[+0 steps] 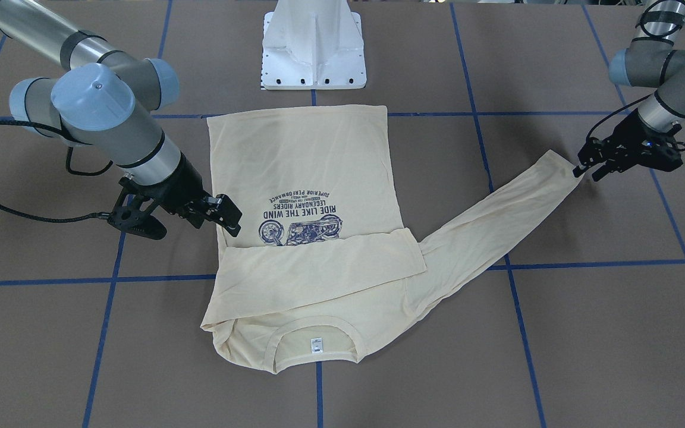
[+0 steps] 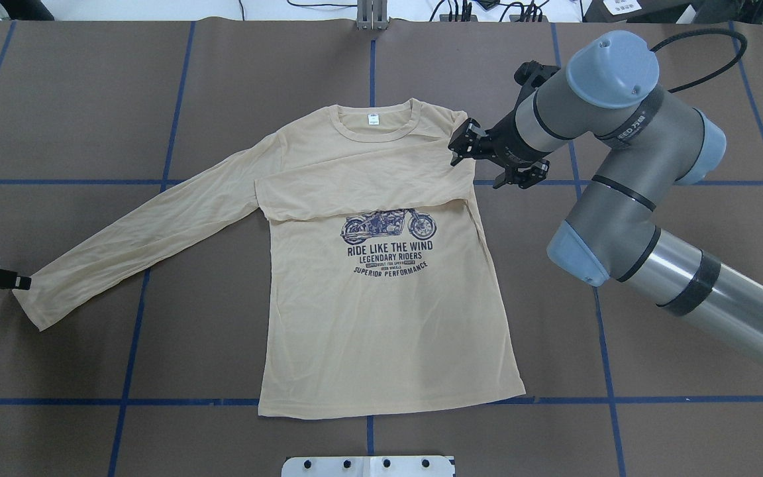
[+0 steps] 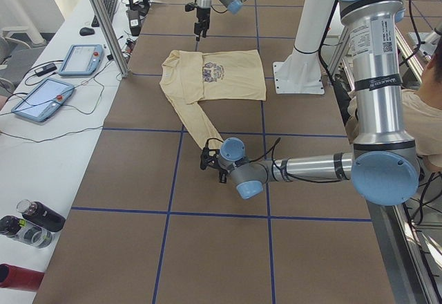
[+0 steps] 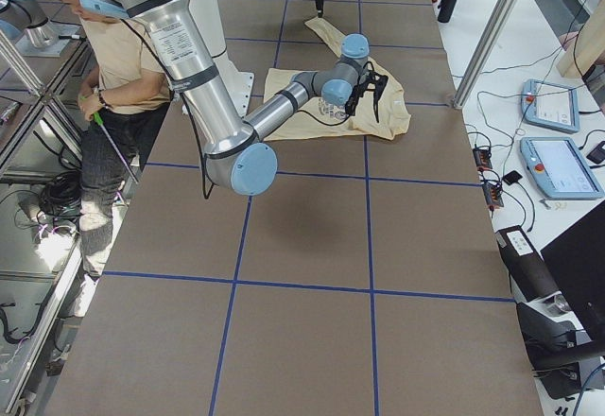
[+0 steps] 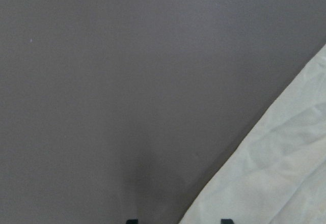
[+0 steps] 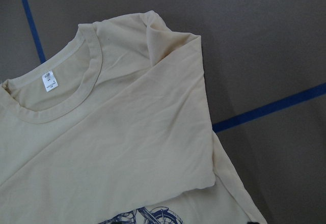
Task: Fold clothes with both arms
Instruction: 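Release the sleeve and raise the right gripper while the left gripper reaches the other cuff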
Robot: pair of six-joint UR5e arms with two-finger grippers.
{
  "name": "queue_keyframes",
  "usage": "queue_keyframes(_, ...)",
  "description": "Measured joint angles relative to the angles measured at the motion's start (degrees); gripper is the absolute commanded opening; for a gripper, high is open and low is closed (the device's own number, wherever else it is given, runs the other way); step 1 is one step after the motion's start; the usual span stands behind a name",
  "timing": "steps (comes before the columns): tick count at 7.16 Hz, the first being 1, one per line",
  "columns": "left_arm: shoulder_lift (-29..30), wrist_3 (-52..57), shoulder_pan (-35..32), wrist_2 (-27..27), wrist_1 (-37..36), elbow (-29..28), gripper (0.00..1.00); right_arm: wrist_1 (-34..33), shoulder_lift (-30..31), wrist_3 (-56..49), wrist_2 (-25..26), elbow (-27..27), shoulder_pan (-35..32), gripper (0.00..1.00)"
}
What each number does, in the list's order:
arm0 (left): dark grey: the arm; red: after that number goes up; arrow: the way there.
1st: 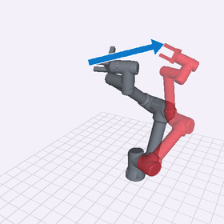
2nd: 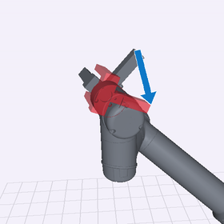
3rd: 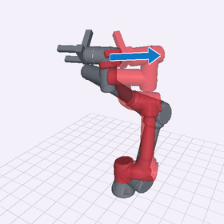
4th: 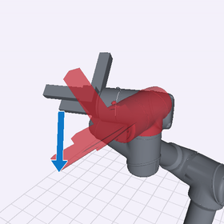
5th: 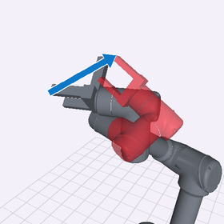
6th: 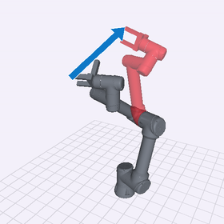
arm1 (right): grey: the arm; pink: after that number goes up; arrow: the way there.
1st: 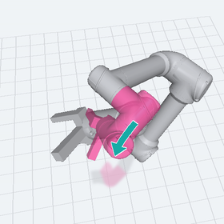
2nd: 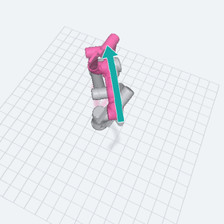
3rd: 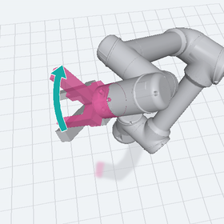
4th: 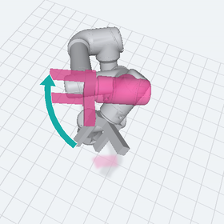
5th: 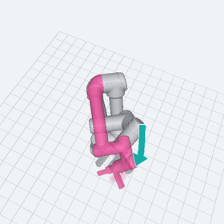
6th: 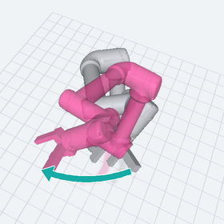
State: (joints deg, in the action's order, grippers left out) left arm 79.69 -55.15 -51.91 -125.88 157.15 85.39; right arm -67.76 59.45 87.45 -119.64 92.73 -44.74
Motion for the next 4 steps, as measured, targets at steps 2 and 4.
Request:
queue_keyframes(2, 0.0, -0.1, 0.4, -0.1, 0.0, 0.0, 0.55, 0.0, 0.0, 0.0, -0.1, -0.1, 0.1, 0.86)
queue_keyframes(4, 0.0, -0.2, 0.8, -0.1, 0.0, 0.0, 0.41, 0.0, 0.0, 0.0, -0.1, -0.1, 0.1, 0.86)
